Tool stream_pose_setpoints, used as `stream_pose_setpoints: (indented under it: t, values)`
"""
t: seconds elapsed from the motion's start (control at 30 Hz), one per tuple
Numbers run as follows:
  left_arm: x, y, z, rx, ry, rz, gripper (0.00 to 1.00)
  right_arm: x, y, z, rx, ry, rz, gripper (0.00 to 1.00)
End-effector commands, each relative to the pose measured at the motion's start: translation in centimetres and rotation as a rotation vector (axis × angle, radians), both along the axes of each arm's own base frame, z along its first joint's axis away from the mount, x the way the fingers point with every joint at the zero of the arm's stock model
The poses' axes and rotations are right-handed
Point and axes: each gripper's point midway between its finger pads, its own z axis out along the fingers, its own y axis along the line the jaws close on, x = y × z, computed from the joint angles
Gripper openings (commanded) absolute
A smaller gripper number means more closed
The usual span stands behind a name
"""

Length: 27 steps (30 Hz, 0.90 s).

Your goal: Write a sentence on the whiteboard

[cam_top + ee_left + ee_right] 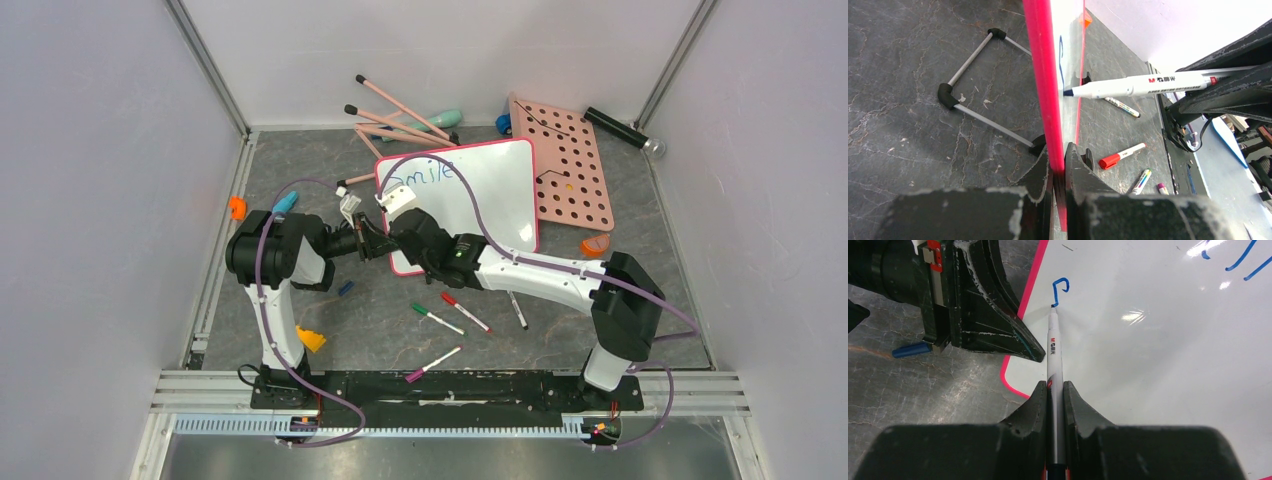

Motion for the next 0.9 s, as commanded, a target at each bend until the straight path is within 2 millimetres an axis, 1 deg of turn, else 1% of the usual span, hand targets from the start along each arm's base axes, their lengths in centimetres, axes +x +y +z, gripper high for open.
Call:
stream_pose_setpoints:
  t: [0.0,0.17,0.37,0.57,0.7,0.87]
  values:
    - [1.7,0.8,-1.9,0.083,-0.231,0.063,0.03,0.3,0.5,0.6,0.021,-0.002,0.013,0.00]
    - [1.7,0.7,-1.9,0.082,-0.231,0.064,0.03,0.2,1.2,1.9,0.056,-0.010,0.036,0.00]
    - [1.7,0.7,-1.9,0.082,-0.231,0.063,0.03,0.0,1.0,3.8,0.110,-0.031,0.054,0.00]
    - [1.7,0.7,-1.9,0.082,-0.230,0.064,0.03,0.6,0.2,5.2,0.156,-0.045,0.050,0.00]
    - [1.7,0.7,-1.9,0.082,-0.231,0.063,0.03,1.1,-0.5,5.4,0.161,-0.046,0.033,0.00]
    - [1.7,0.7,-1.9,0.082,-0.231,0.063,0.03,1.4,-0.8,4.9,0.151,-0.038,0.024,0.00]
